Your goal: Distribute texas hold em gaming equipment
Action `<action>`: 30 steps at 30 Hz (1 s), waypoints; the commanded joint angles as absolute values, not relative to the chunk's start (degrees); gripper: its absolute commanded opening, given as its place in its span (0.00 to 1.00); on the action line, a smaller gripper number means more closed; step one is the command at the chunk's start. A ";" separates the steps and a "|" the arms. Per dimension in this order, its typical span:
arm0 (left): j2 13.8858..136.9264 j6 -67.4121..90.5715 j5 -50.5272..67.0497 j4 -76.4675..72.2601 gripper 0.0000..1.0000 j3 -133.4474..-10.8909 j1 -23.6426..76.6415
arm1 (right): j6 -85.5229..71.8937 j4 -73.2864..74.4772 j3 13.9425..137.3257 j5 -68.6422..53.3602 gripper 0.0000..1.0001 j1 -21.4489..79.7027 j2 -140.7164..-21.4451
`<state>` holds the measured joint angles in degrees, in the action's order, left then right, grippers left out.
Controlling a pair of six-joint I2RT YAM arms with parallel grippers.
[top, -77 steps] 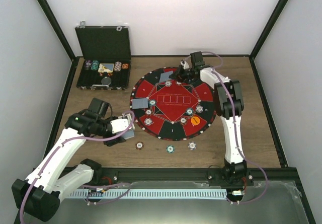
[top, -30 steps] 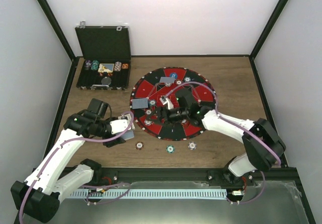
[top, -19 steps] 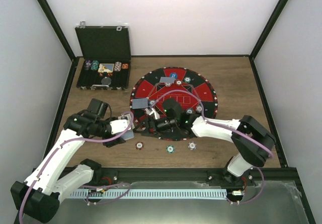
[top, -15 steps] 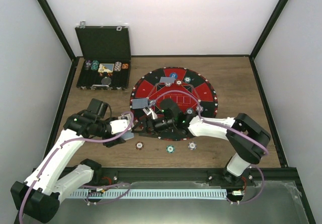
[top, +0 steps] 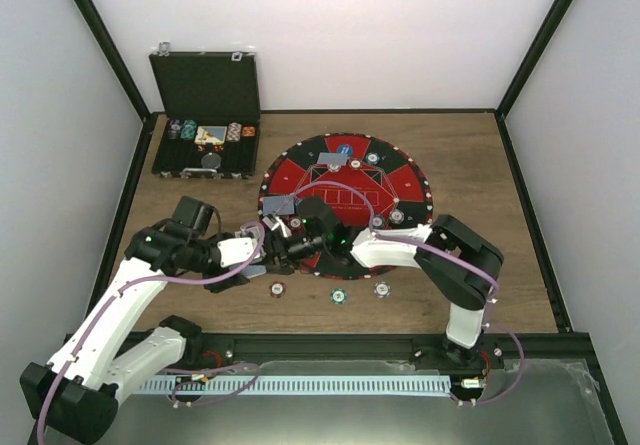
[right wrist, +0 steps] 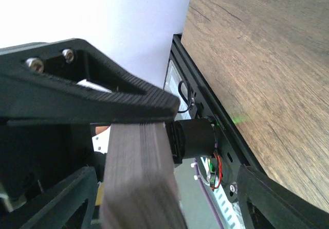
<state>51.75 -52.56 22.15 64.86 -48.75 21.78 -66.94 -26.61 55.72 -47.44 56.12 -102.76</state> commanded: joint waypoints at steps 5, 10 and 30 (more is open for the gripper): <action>50.50 -53.49 23.55 65.11 0.06 -50.42 21.57 | -68.90 -30.35 59.46 -49.74 0.73 56.57 -106.96; 50.22 -53.71 23.38 65.21 0.06 -50.44 21.57 | -69.69 -32.41 54.78 -49.03 0.67 54.61 -106.35; 50.41 -53.96 23.23 65.21 0.06 -51.00 21.58 | -66.19 -26.42 47.57 -47.60 0.43 51.71 -97.47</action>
<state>51.13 -52.77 21.98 65.32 -48.75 21.78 -67.59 -30.79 49.21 -49.23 52.62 -99.61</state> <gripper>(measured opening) 0.657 0.457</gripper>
